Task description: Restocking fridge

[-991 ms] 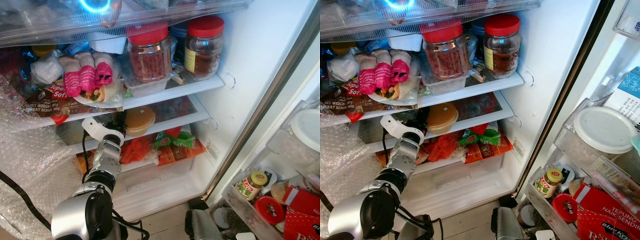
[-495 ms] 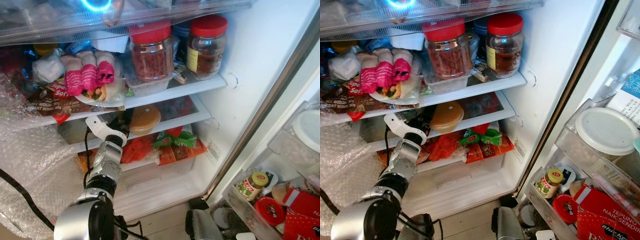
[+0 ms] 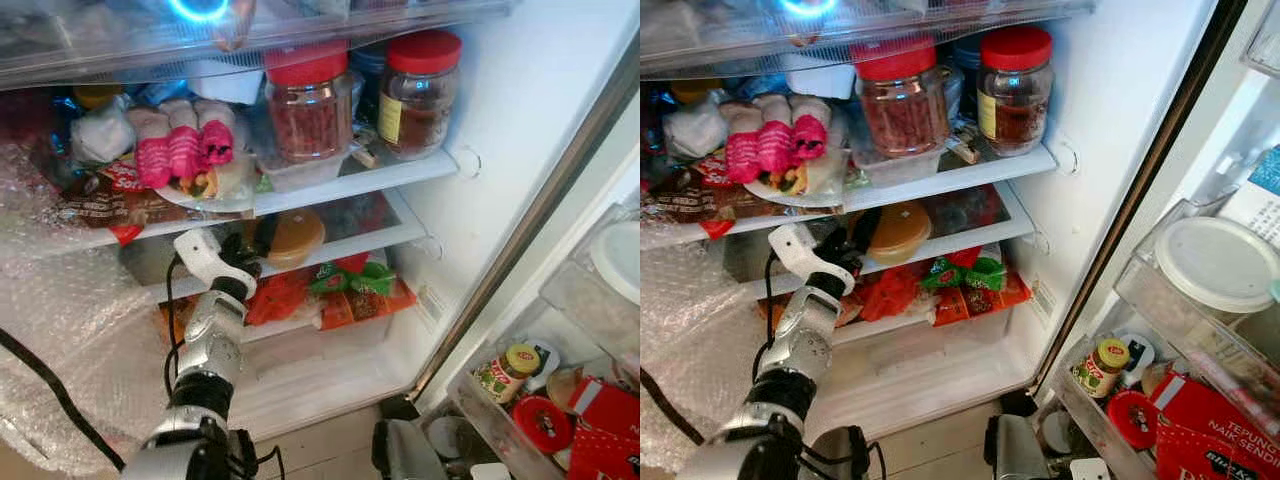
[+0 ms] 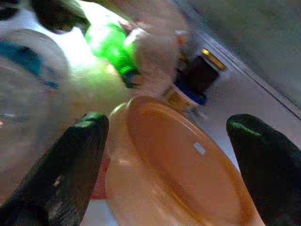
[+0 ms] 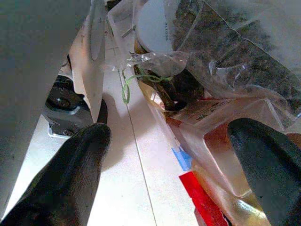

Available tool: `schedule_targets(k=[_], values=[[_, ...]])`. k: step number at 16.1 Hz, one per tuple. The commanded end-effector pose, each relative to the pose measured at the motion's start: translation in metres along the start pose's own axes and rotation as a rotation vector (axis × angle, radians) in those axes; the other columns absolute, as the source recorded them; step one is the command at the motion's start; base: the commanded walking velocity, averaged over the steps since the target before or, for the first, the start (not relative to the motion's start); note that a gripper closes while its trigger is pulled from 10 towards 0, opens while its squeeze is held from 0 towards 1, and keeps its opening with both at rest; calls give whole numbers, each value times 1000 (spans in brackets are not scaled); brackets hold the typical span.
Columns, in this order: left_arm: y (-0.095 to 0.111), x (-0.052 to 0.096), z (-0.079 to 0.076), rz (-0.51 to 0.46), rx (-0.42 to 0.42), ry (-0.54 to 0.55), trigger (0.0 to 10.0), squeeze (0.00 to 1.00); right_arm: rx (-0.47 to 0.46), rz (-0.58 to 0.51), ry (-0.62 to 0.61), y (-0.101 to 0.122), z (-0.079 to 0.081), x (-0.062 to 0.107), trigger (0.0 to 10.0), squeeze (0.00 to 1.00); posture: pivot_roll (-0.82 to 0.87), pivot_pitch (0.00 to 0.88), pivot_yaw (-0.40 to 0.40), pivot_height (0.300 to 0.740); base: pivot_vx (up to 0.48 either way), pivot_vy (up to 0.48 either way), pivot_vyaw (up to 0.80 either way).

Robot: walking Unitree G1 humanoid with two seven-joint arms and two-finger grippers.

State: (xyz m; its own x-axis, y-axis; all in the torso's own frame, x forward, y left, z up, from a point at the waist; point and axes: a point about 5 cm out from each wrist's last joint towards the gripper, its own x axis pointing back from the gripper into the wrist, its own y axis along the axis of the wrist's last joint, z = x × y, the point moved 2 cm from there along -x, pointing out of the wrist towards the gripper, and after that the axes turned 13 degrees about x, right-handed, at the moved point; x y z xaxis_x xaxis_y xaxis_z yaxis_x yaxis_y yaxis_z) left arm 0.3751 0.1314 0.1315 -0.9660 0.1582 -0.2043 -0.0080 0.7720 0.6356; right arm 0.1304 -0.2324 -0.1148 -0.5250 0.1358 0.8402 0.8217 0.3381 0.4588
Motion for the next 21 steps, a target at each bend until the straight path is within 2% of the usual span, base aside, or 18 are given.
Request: schedule_targets(k=[1, 5, 8, 10, 12, 16, 18, 21], values=[[17, -10, -27, -37, -79, -128, 10000, 0, -3, 15, 16, -4, 4, 1, 10000, 0, -173, 47, 14, 602, 0, 0, 0], [17, -1, -30, -29, -202, -135, 10000, 0, -5, 13, 16, -3, 4, 0, 10000, 0, -169, 47, 14, 602, 0, 0, 0], [16, 9, -21, -18, -257, -91, 10000, 0, -3, 11, 18, -2, 4, 0, 10000, 0, -168, 47, 14, 602, 0, 0, 0], [15, 13, -26, -10, -292, -120, 10000, 0, -4, 10, 16, -2, 4, 0, 10000, 0, -170, 47, 14, 602, 0, 0, 0], [9, 22, -32, 45, -335, -156, 10000, 0, -4, 11, 15, -1, 3, 0, 10000, 0, -166, 45, 14, 602, 0, 0, 0], [-4, 43, -27, 141, -473, -192, 10000, 0, -3, 7, 16, 0, 3, 0, 10000, 0, -162, 42, 16, 602, 0, 0, 0], [-9, 52, -34, 182, -524, -240, 10000, 0, -3, 7, 15, 0, 3, 0, 10000, 0, -162, 42, 15, 602, 0, 0, 0], [-11, 55, -38, 199, -534, -257, 10000, 0, -3, 7, 14, 0, 3, 0, 10000, 0, -162, 42, 15, 602, 0, 0, 0]])
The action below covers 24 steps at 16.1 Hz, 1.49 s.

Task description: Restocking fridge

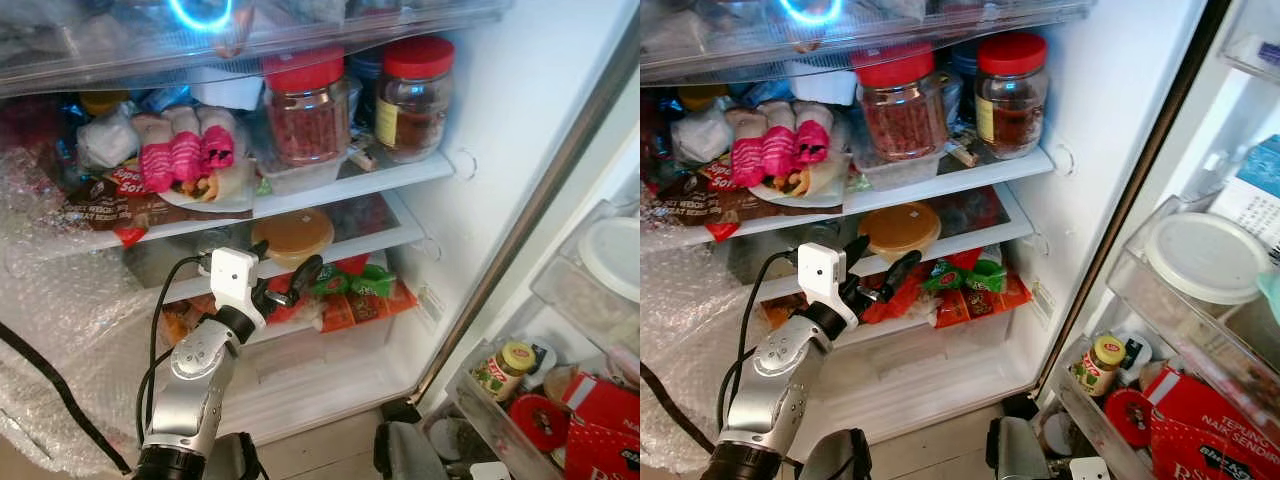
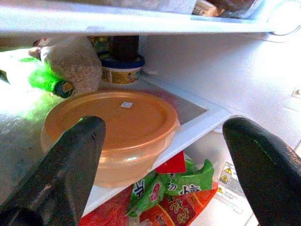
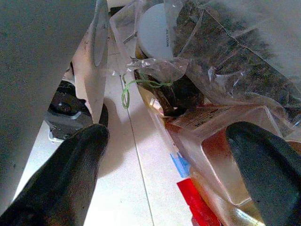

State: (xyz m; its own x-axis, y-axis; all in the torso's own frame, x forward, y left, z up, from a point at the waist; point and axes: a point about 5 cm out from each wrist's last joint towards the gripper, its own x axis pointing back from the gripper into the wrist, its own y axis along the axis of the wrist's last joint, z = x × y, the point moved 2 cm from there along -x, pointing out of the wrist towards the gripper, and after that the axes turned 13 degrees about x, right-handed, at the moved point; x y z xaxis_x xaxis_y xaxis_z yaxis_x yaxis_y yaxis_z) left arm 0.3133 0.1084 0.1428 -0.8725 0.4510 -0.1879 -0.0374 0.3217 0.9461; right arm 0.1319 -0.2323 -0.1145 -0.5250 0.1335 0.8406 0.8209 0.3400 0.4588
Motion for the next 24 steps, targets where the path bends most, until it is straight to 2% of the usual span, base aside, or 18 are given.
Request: schedule_targets(k=[1, 3, 4, 5, 7, 10, 12, 14, 15, 16, 20, 24], values=[[-1, 1, -1, 17, -8, -6, 10000, 0, -4, 8, 12, -2, 4, 0, 10000, 0, -162, 42, 15, 602, 0, 0, 0], [0, 2, -1, 20, -11, -5, 10000, 0, -4, 8, 12, -2, 4, 0, 10000, 0, -162, 42, 15, 602, 0, 0, 0], [-14, 10, -34, 184, -86, -249, 10000, 0, -1, 9, 12, -2, 3, 0, 10000, 0, -157, 42, 14, 602, 0, 0, 0], [-27, 19, -48, 299, -123, -385, 10000, 0, 1, 10, 13, -2, 3, 0, 10000, 0, -156, 42, 13, 602, 0, 0, 0], [-29, 22, -48, 330, -138, -411, 10000, 0, 1, 11, 12, -2, 3, 0, 10000, 0, -155, 40, 14, 602, 0, 0, 0], [-22, 17, -48, 294, -164, -405, 10000, 0, 2, 11, 11, -2, 3, 0, 10000, 0, -154, 39, 14, 602, 0, 0, 0], [-24, 18, -46, 327, -183, -395, 10000, 0, 3, 11, 11, -2, 3, 0, 10000, 0, -152, 36, 15, 602, 0, 0, 0], [-27, 10, -34, 324, -217, -312, 10000, 0, 3, 11, 11, -1, 3, 0, 10000, 0, -153, 33, 16, 602, 0, 0, 0], [-28, -1, -23, 297, -244, -237, 10000, 0, 3, 11, 12, -1, 4, 0, 10000, 0, -152, 28, 16, 602, 0, 0, 0], [-28, -4, -20, 286, -240, -208, 10000, 0, 3, 10, 12, -1, 4, 0, 10000, 0, -153, 23, 16, 602, 0, 0, 0], [-36, -11, -15, 293, -215, -187, 10000, 0, -3, 8, 7, 0, 4, 0, 10000, 0, -157, 25, 19, 602, 0, 0, 0], [-41, -21, -2, 296, -233, -124, 10000, 0, -5, 8, 8, 1, 4, -1, 10000, 0, -157, 26, 20, 602, 0, 0, 0]])
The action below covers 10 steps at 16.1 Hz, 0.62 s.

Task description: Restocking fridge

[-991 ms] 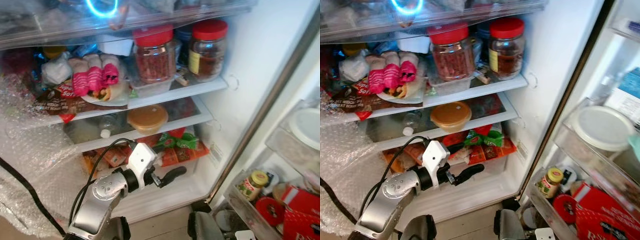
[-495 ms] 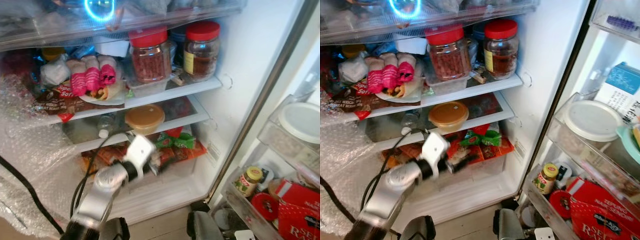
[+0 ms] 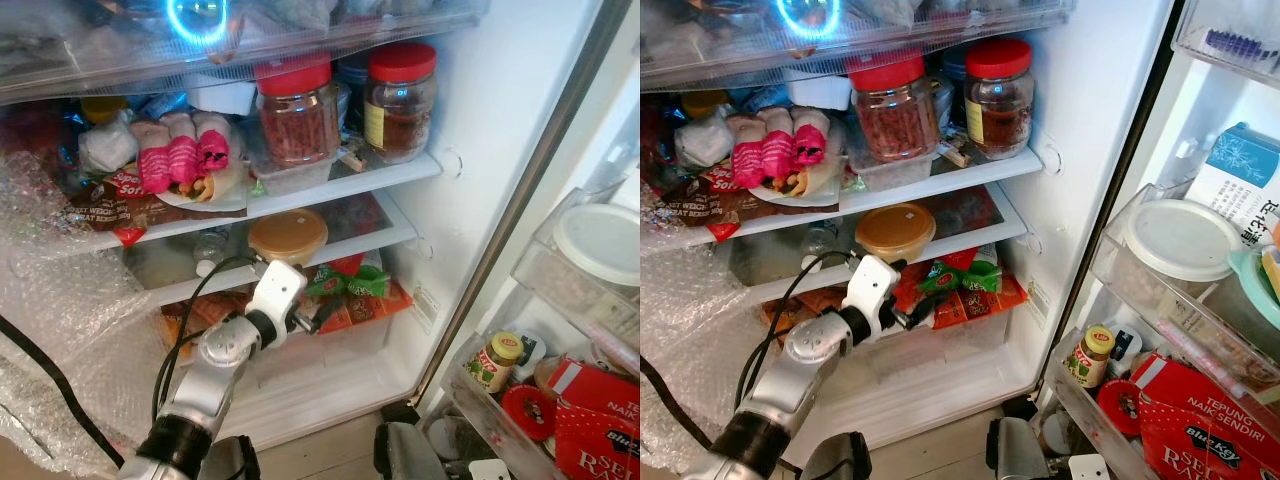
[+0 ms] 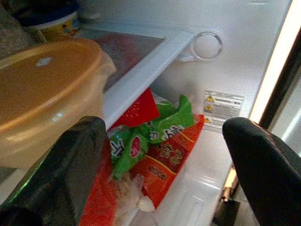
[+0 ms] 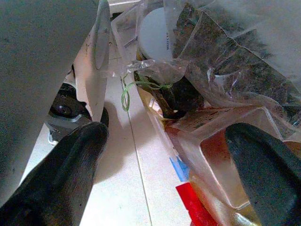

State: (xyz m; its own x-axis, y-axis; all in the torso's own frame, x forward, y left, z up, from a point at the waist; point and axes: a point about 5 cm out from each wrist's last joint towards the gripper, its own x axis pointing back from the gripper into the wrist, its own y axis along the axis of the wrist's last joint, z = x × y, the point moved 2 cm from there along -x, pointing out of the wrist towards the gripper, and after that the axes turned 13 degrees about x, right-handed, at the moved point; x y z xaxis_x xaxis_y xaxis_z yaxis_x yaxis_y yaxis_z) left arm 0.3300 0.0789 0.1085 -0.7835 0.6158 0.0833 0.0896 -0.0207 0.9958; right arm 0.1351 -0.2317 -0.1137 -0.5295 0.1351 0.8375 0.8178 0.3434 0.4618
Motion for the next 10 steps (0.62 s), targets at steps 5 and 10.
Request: schedule_targets(k=[5, 10], values=[[0, -7, 19, -9, -13, 92, 10000, 0, -8, 12, 9, -2, 4, 0, 10000, 0, -163, 25, 22, 602, 0, 0, 0], [8, -21, 29, -32, -21, 143, 10000, 0, -8, 13, 8, -2, 4, 0, 10000, 0, -171, 26, 23, 602, 0, 0, 0]])
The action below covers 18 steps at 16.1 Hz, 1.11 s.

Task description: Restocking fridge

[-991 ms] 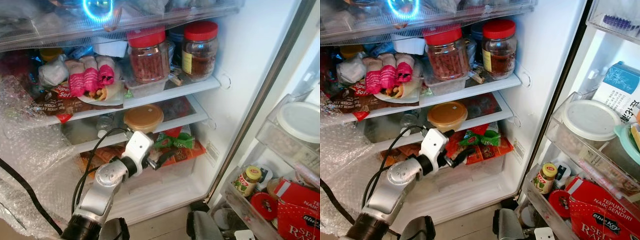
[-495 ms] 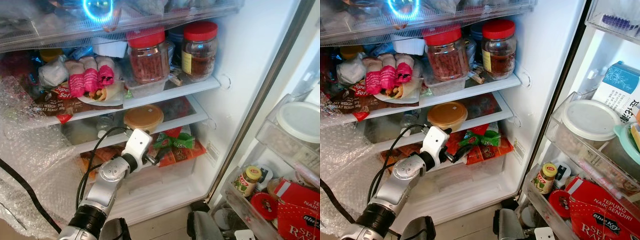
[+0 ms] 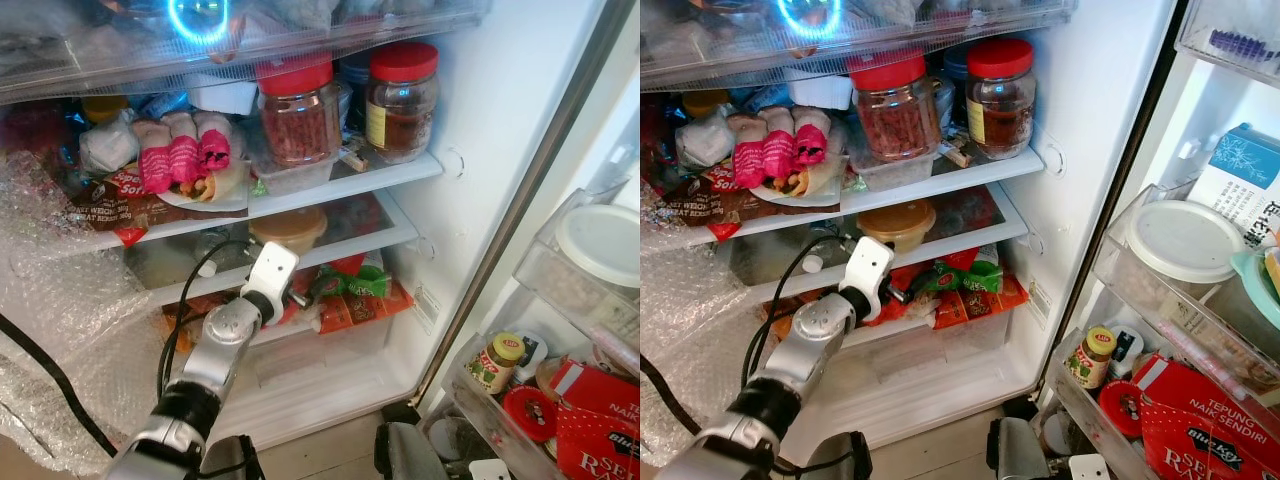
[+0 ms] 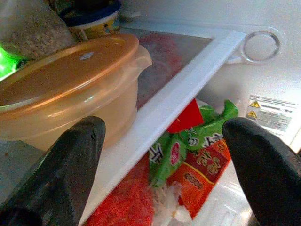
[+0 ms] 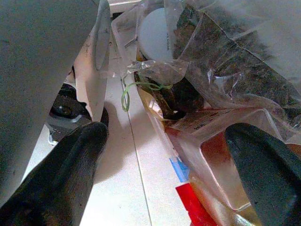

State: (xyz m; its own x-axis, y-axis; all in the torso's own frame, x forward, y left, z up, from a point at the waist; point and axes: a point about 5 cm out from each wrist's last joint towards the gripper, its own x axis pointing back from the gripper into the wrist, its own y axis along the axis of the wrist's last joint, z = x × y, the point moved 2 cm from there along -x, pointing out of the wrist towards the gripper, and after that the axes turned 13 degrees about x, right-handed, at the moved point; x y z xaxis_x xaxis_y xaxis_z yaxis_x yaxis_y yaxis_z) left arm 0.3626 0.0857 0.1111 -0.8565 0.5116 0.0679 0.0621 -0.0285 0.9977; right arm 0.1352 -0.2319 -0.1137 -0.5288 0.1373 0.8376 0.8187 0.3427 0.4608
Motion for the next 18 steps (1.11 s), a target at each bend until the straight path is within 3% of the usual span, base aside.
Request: schedule_targets(k=[1, 5, 10, 13, 15, 17, 18], values=[[3, -1, 4, -15, 3, 17, 10000, 0, -7, 12, 10, -2, 4, 0, 10000, 0, -171, 26, 23, 602, 0, 0, 0], [3, -5, 4, -22, 2, 22, 10000, 0, -8, 13, 11, -2, 4, 0, 10000, 0, -173, 27, 24, 602, 0, 0, 0], [-12, -6, 3, 35, 0, 60, 10000, 0, -7, 13, 19, -2, 6, 0, 10000, 0, -169, 30, 24, 602, 0, 0, 0], [-10, -7, -4, -1, 59, 71, 10000, 0, -8, 13, 19, -2, 5, 0, 10000, 0, -164, 29, 25, 602, 0, 0, 0], [-5, 0, -16, -58, 84, 13, 10000, 0, -13, 11, 17, -2, 6, 0, 10000, 0, -167, 27, 30, 602, 0, 0, 0], [-5, 0, -16, -58, 83, 15, 10000, 0, -13, 12, 17, -2, 6, 0, 10000, 0, -167, 27, 30, 602, 0, 0, 0], [-2, 18, -14, -104, 54, 30, 10000, 0, -14, 11, 16, -2, 5, 0, 10000, 0, -160, 25, 31, 602, 0, 0, 0]])
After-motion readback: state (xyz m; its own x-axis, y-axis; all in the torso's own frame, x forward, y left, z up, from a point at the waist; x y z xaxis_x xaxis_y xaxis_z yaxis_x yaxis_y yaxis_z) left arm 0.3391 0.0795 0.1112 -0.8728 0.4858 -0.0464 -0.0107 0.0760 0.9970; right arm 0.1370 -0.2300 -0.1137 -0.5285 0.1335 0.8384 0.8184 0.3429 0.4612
